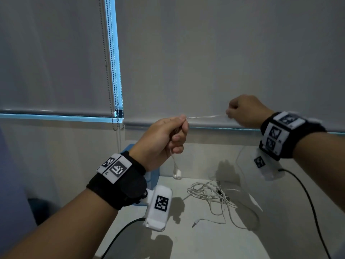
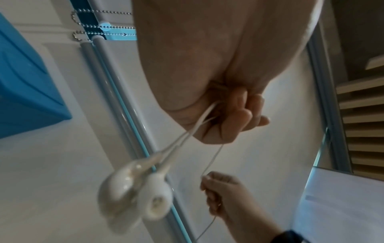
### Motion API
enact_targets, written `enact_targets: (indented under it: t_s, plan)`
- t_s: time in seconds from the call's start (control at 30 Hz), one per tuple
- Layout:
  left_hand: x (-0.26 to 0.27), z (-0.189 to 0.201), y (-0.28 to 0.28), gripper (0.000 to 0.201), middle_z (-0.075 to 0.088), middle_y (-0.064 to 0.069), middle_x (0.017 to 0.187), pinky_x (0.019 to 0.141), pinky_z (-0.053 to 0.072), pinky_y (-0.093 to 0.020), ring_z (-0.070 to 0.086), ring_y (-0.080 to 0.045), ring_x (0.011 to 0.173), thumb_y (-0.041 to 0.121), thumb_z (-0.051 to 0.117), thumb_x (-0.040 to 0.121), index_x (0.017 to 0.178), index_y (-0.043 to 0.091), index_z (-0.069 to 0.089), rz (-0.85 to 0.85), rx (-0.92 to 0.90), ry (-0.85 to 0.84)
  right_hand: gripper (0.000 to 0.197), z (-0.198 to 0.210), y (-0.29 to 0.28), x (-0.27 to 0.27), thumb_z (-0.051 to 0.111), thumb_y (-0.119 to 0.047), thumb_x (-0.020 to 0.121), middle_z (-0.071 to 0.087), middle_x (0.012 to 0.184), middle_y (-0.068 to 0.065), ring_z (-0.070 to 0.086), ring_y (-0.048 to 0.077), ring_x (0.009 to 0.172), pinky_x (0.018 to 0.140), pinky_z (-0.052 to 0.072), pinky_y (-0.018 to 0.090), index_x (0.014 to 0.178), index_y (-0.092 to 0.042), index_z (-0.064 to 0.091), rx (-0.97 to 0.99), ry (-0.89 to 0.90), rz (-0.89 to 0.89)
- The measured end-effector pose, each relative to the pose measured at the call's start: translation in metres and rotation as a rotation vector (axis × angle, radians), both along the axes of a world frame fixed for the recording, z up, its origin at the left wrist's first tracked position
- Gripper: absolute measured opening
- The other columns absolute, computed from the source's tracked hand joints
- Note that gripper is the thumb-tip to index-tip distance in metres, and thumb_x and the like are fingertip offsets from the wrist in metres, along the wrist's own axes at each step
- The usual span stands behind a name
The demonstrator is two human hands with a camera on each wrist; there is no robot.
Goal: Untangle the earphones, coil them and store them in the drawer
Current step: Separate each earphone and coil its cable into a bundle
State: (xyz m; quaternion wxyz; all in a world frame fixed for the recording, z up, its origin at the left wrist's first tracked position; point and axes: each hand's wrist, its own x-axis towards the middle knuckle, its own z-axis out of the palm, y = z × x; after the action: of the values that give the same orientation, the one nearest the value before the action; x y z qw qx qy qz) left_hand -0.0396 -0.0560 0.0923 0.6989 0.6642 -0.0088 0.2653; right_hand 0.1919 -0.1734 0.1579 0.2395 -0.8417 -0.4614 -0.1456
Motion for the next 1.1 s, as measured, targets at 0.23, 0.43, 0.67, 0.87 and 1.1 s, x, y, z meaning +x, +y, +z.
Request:
enact_targets:
  t_s: [0.23,0.43,0.67,0.87,1.1]
  plan:
    - [0.006,0.004,-0.001,0.041,0.038,0.004,0.052,0.045,0.035,-0.020,0.030,-0.007,0.042,0.031,0.041,0.109,0.080,0.011,0.061,0.048,0.005,-0.015,0.017,-0.073,0.007,-0.022,0.062,-0.003,0.092,0.071,0.097,0.004,0.066,0.025,0.097,0.079,0.049,0.029,0.095,-0.017,0.071,-0.343,0.373,0.321]
    - [0.008,-0.002,0.001,0.032,0.047,-0.002,0.060,0.049,0.043,-0.022,0.040,-0.008,0.046,0.017,0.040,0.107,0.096,0.002,0.065,-0.038,0.010,0.026,0.037,-0.073,0.018,-0.080,0.054,0.005,0.080,0.075,0.098,-0.006,0.067,0.015,0.099,0.104,0.046,0.043,0.083,-0.029,0.068,0.047,0.856,0.844]
    - [0.000,0.003,0.010,0.033,0.024,0.007,0.056,0.041,0.013,-0.020,0.014,-0.007,0.046,0.027,0.044,0.107,0.082,0.015,0.060,0.034,-0.052,0.065,0.028,-0.085,0.023,-0.074,0.040,-0.021,0.110,0.031,0.058,-0.007,0.027,0.010,0.052,0.051,0.028,0.023,0.095,-0.011,0.062,0.141,0.887,0.723]
    - [0.002,0.003,0.013,0.035,0.038,0.005,0.061,0.037,0.020,-0.015,0.023,-0.004,0.044,0.015,0.038,0.109,0.135,0.001,0.057,0.062,-0.145,-0.050,0.032,-0.093,0.012,-0.086,0.039,-0.030,0.110,0.044,0.064,-0.010,0.040,0.006,0.057,0.059,0.036,0.026,0.092,-0.015,0.061,-0.091,0.342,0.674]
    - [0.010,-0.009,0.017,0.044,0.066,-0.025,0.129,0.095,0.058,-0.026,0.070,-0.026,0.116,-0.009,0.036,0.105,0.149,-0.006,0.034,0.109,-0.245,-0.130,0.033,-0.072,-0.003,-0.105,0.044,-0.030,0.109,0.055,0.071,-0.015,0.051,0.002,0.068,0.066,0.037,0.017,0.084,-0.019,0.063,-0.255,0.081,0.708]
